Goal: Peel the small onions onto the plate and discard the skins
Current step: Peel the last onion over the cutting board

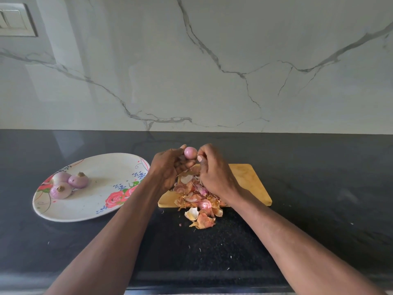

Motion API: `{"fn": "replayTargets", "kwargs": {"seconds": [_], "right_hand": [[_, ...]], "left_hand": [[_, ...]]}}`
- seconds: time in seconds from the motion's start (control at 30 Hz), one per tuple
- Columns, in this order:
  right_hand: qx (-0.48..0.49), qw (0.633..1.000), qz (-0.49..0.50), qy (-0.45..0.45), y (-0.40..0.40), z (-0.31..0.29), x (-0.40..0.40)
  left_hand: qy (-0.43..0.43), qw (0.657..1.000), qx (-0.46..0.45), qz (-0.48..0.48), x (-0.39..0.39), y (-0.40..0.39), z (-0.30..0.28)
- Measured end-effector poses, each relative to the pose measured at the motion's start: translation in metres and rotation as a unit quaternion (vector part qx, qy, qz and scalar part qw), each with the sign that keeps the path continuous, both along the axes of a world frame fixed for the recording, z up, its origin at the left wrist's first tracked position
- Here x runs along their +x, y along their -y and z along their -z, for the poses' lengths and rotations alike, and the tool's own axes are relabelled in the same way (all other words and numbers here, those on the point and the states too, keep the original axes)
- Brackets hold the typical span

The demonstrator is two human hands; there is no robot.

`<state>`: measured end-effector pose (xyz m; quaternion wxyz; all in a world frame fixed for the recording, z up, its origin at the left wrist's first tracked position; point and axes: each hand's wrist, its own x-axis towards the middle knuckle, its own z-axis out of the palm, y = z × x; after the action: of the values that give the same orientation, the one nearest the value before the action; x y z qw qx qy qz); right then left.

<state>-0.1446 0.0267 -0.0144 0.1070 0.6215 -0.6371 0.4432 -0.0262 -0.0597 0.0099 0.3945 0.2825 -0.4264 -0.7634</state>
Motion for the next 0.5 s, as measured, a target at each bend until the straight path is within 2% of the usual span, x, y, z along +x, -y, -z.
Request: {"fn": "replayTargets", "kwargs": {"seconds": [0.13, 0.37, 0.5], "right_hand": [[-0.045, 0.994, -0.006, 0.096, -0.0019, -0.0085, -0.0046], [-0.053, 0.993, 0.0, 0.106, -0.0004, -0.0051, -0.0056], [-0.072, 0.992, 0.005, 0.105, -0.0026, -0.0109, -0.0089]], "left_hand": [[0.011, 1.0, -0.02, 0.01, 0.0032, 0.0009, -0.0001], [0.028, 0.997, -0.06, 0.036, 0.0025, -0.0003, 0.0017], [0.003, 0.995, -0.066, 0.077, 0.0036, 0.0007, -0.0008]]}}
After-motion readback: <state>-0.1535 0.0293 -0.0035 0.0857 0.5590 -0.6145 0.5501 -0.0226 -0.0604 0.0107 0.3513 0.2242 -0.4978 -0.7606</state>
